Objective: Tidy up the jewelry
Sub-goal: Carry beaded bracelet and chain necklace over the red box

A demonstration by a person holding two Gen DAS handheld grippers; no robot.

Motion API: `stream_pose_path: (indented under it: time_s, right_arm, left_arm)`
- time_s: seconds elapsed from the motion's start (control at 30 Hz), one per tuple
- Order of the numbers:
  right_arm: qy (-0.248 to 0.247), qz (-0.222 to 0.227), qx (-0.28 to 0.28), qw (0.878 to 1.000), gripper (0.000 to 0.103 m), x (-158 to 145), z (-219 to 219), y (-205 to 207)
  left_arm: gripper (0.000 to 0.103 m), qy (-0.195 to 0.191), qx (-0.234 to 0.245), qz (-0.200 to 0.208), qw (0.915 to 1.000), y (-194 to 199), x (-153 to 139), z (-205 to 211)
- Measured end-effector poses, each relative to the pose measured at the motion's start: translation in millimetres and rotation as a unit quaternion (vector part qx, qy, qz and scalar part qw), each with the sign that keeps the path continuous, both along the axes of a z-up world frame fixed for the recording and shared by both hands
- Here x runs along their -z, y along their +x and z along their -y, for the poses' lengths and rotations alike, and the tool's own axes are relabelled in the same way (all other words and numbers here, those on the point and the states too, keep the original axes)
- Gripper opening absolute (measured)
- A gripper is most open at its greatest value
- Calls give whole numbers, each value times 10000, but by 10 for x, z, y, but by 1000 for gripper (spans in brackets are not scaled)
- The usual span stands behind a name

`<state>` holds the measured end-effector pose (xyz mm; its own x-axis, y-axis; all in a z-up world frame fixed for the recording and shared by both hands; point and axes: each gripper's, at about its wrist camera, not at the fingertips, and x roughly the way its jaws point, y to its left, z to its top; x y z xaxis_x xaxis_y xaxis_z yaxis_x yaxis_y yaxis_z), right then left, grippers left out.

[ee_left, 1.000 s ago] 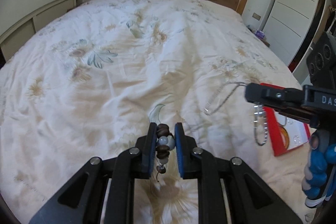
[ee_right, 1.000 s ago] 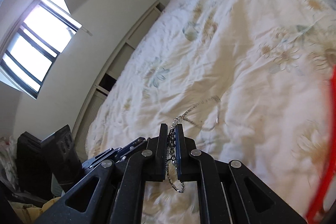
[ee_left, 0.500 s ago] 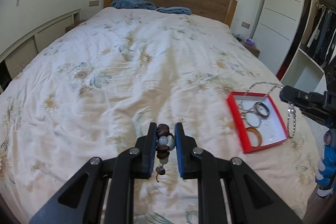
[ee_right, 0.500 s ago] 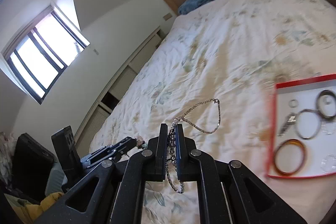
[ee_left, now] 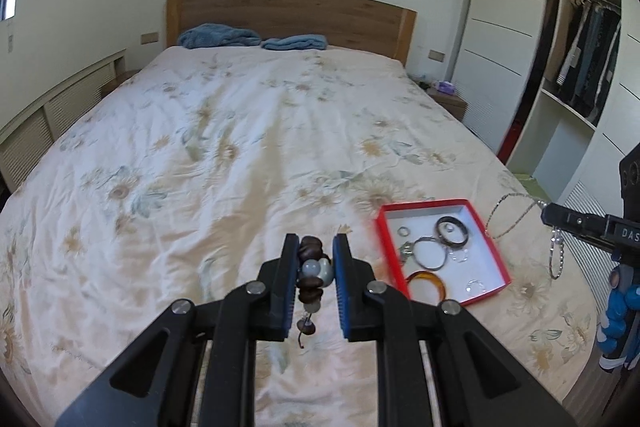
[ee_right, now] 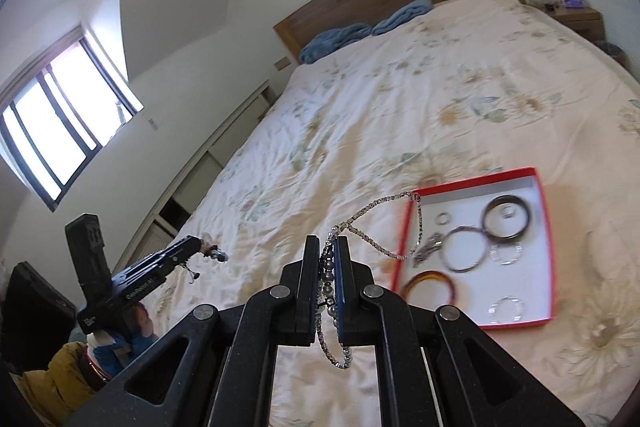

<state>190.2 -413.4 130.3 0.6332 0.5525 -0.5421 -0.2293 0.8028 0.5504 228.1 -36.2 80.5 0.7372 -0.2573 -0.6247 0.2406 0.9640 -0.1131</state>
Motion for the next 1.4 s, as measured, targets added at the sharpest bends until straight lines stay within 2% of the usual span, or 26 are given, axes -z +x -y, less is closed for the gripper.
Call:
stream_pose_path:
  time_s: [0.33, 0.63, 1.1, 1.4]
  right_arm:
    - [-96, -55, 240, 9997, 7, 133, 401, 118]
    - [-308, -145, 244, 9991, 7, 297, 523, 263]
    - [-493, -403, 190, 9978, 7, 666, 526, 497]
    - [-610, -542, 229, 9964, 7, 897, 589, 648]
  left_arm:
    - [16, -41, 494, -263, 9984, 174, 260, 702]
    - [16, 89, 708, -437, 9965, 314, 465, 1198]
    - [16, 265, 909, -521, 9941, 544, 670, 1587]
    - [16, 351, 958, -707, 9923, 735, 938, 1757]
